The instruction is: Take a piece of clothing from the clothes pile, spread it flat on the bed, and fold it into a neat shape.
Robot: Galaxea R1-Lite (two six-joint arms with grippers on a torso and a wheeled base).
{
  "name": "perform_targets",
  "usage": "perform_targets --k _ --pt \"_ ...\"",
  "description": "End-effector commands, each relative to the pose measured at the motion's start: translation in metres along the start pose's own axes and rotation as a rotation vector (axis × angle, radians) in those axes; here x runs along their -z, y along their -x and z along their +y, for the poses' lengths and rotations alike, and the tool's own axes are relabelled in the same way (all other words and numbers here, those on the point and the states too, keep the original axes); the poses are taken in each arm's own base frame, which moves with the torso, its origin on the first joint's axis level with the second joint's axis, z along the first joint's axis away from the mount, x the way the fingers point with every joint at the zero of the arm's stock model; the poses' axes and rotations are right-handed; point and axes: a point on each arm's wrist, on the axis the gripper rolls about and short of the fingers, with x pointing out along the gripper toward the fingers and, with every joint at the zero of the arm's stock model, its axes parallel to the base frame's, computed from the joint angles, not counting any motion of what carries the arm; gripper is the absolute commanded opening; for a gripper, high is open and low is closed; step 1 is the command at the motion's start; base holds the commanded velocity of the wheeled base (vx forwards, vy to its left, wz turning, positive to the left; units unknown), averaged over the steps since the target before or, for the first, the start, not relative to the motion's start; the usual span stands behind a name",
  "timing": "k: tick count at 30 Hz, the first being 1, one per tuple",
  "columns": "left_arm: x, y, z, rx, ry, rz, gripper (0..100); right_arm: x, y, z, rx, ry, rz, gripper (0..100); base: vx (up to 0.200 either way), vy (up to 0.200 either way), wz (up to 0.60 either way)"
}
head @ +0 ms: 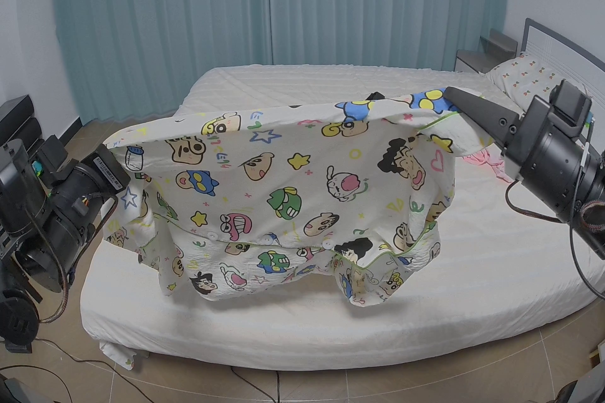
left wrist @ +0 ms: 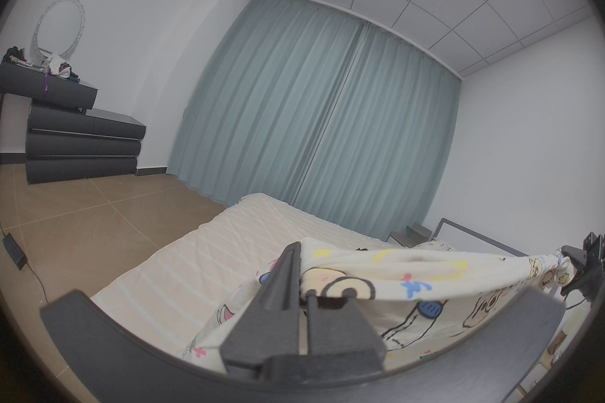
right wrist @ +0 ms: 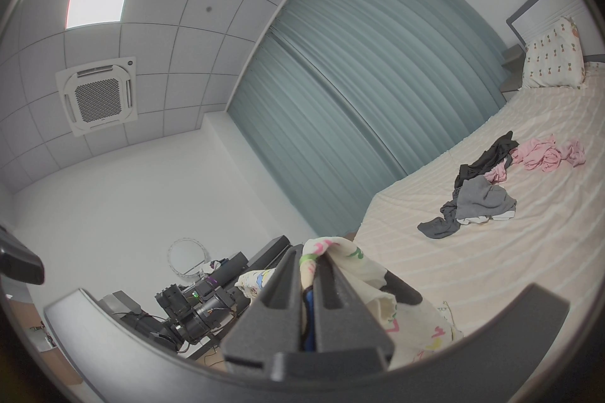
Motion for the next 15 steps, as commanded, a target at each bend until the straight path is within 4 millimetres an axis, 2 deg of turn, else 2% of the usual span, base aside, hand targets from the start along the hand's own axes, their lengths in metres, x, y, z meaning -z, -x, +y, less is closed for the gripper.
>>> perform_targets --k 1,6,9,11,15 --pt "-0.013 0.016 0.003 0.018 0.022 -0.046 0 -0.014 0.024 0.011 -0.066 0.007 -0.038 0 0.0 0.0 0.0" --pt "-0.024 0.029 0.003 0.035 0.04 -0.087 0 -0.023 0.04 0.018 -0.11 0.035 -0.062 0 0.0 0.0 0.0" --pt "-0.025 0.034 0.006 0.035 0.034 -0.09 0 -0.025 0.044 0.019 -0.119 0.039 -0.071 0 0.0 0.0 0.0" --pt "-0.019 0.043 0.012 0.03 -0.012 -0.071 0 -0.024 0.05 0.019 -0.13 0.04 -0.061 0 0.0 0.0 0.0" --pt "-0.008 0.05 0.019 0.021 -0.057 -0.027 0 -0.017 0.048 0.014 -0.11 0.043 -0.01 0 0.0 0.0 0.0"
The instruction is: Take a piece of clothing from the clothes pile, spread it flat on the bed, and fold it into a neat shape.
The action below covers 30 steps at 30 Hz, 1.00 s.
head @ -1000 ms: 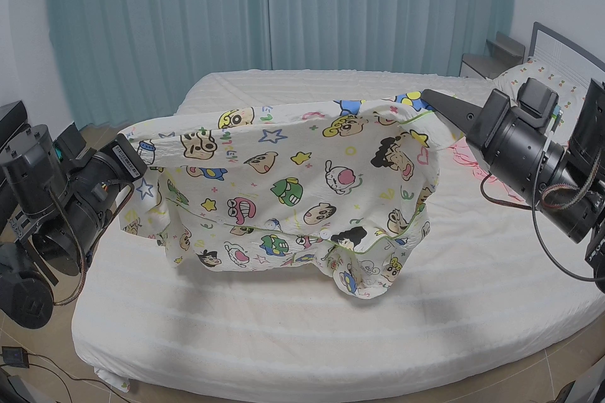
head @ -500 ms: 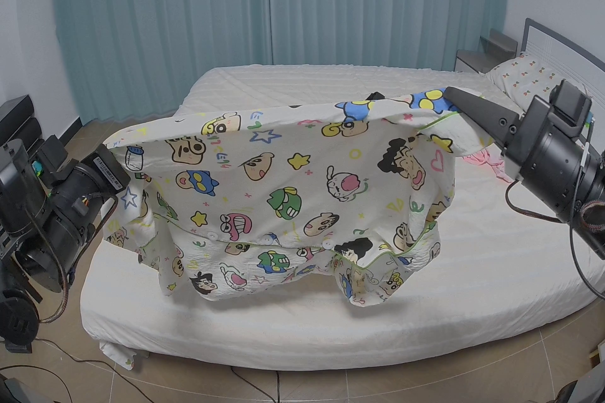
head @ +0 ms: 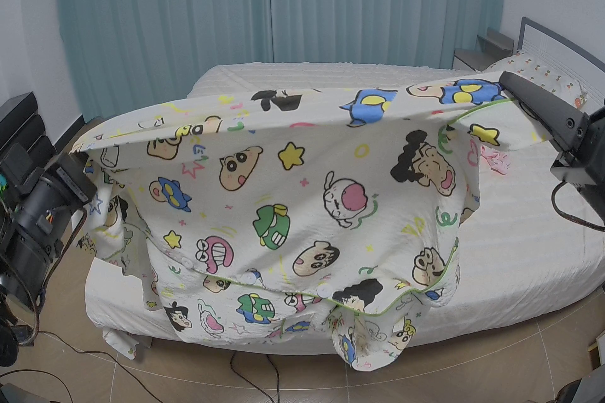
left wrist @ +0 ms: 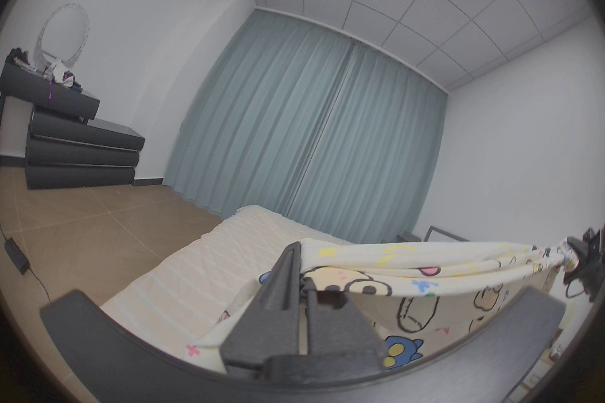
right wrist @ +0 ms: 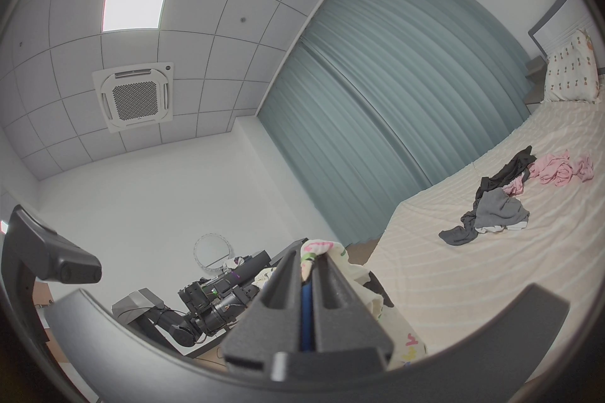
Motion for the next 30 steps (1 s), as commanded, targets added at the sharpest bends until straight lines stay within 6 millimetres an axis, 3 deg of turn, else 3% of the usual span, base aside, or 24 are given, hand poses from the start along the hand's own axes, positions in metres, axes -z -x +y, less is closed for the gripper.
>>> perform_targets --k 1,10,15,30 --pt "0.005 0.012 0.006 -0.001 -0.021 0.019 0 0.001 0.005 -0.001 0.004 0.001 0.017 0 0.0 0.0 0.0" --pt "0.031 0.011 0.008 -0.003 -0.059 0.132 0 0.018 -0.017 -0.028 0.124 0.013 0.089 0 0.0 0.0 0.0" --pt "0.022 0.017 0.007 0.009 -0.035 0.095 0 0.004 -0.002 -0.009 -0.001 -0.001 0.076 0 0.0 0.0 0.0" --pt "-0.006 0.07 0.011 0.137 0.0 0.094 0 -0.011 0.042 0.016 -0.19 -0.012 0.099 0 0.0 0.0 0.0"
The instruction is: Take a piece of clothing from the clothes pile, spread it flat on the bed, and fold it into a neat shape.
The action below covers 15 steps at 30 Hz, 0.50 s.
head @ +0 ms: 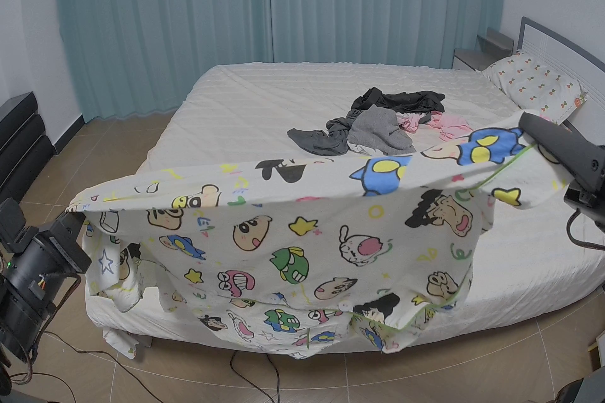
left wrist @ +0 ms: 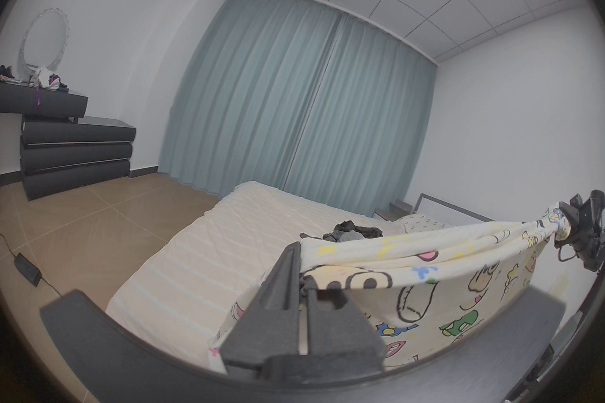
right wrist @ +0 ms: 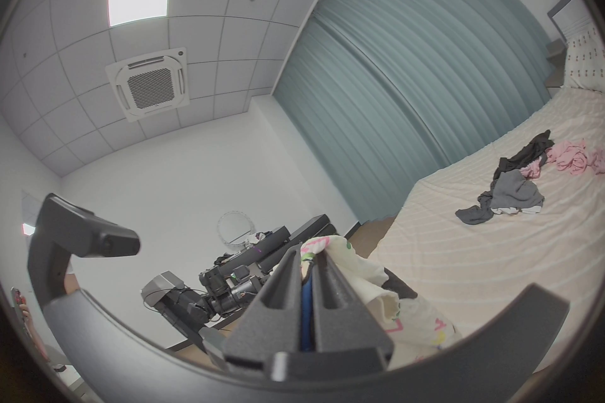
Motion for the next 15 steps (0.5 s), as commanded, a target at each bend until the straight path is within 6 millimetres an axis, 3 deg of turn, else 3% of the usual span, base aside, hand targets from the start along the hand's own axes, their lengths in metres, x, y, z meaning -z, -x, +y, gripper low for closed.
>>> perform_targets --k 1,7,13,15 --pt "-0.016 0.023 0.001 0.06 0.033 -0.053 0 -0.007 0.016 0.01 -0.062 0.008 -0.025 0 0.0 0.0 0.0" --pt "-0.012 0.017 -0.001 0.044 0.001 0.015 0 -0.001 0.001 -0.003 0.01 0.006 0.004 0 0.0 0.0 0.0" --pt "0.002 -0.002 -0.006 0.026 -0.036 0.103 0 0.002 -0.008 -0.021 0.098 0.066 0.021 0 0.0 0.0 0.0" --pt "0.007 -0.016 -0.011 0.018 -0.053 0.145 0 0.004 -0.014 -0.03 0.135 0.075 0.03 0 0.0 0.0 0.0"
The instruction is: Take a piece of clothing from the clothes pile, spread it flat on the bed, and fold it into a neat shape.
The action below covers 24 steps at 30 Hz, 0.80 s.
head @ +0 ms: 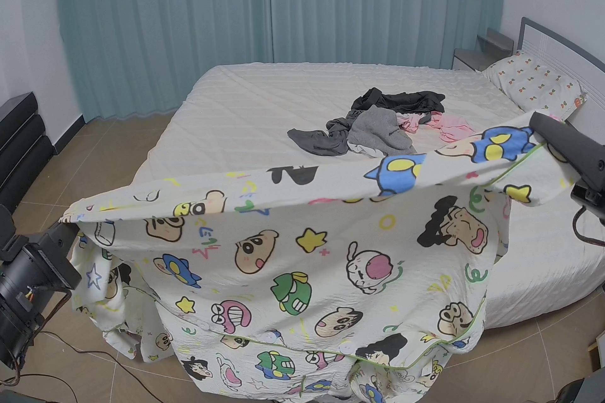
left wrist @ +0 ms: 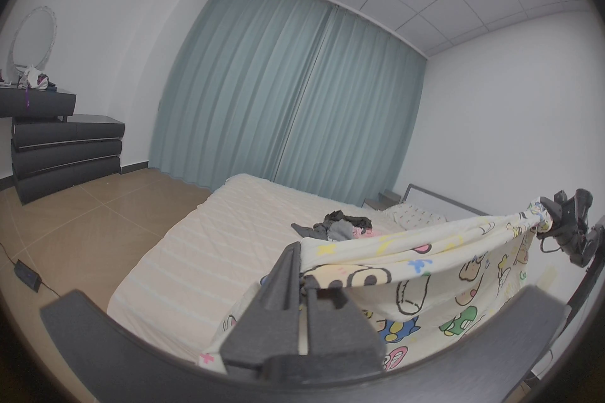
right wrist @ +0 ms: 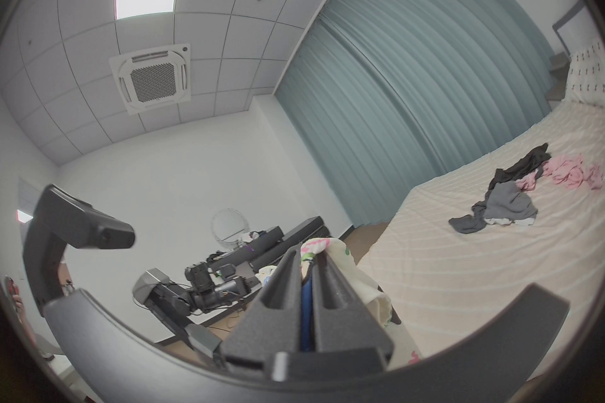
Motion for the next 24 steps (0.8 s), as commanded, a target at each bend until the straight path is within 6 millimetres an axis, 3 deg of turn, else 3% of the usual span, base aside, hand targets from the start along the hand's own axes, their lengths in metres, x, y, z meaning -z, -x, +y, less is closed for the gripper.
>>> perform_targets --k 1,6,13,15,16,18,19,24 --pt "0.011 -0.029 -0.009 -0.024 -0.034 0.098 0 0.007 -0.016 -0.021 0.091 0.02 0.039 0 0.0 0.0 0.0" --pt "0.009 -0.056 -0.02 -0.038 0.015 0.119 0 0.014 -0.027 -0.04 0.163 0.015 0.067 0 0.0 0.0 0.0" --pt "0.015 -0.094 -0.022 -0.108 0.029 0.145 0 0.014 -0.042 -0.065 0.249 0.013 0.077 0 0.2 0.0 0.0" --pt "0.015 -0.095 -0.021 -0.112 0.029 0.145 0 0.014 -0.042 -0.066 0.251 0.013 0.076 0 0.2 0.0 0.0" --pt "0.015 -0.109 -0.019 -0.13 0.035 0.125 0 0.015 -0.048 -0.072 0.265 0.012 0.077 0 0.2 0.0 0.0" --pt "0.015 -0.11 -0.019 -0.13 0.036 0.126 0 0.015 -0.048 -0.073 0.267 0.012 0.078 0 0.2 0.0 0.0" --pt "0.018 -0.121 -0.019 -0.133 0.036 0.125 0 0.016 -0.054 -0.081 0.285 0.01 0.082 0 0.2 0.0 0.0" --pt "0.026 -0.137 -0.022 -0.141 0.025 0.151 0 0.02 -0.063 -0.094 0.31 0.007 0.087 0 0.2 0.0 0.0"
